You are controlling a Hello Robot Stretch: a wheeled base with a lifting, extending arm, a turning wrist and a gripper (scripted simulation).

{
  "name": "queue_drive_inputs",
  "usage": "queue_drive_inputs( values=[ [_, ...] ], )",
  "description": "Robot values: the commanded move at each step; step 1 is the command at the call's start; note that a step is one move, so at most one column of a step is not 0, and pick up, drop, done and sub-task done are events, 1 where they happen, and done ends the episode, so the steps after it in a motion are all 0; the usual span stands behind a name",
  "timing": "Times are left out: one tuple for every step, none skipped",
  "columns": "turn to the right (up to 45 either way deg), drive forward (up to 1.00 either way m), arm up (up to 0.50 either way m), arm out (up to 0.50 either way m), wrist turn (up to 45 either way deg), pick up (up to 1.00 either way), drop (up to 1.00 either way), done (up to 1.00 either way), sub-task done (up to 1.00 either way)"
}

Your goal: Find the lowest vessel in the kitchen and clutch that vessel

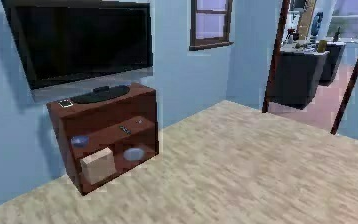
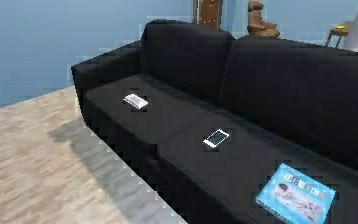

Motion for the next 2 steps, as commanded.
queue_drive_inputs(
  values=[
    [30.0, 0.0, 0.0, 0.0, 0.0, 0.0, 0.0, 0.0, 0.0],
    [0.0, 1.0, 0.0, 0.0, 0.0, 0.0, 0.0, 0.0, 0.0]
  ],
)
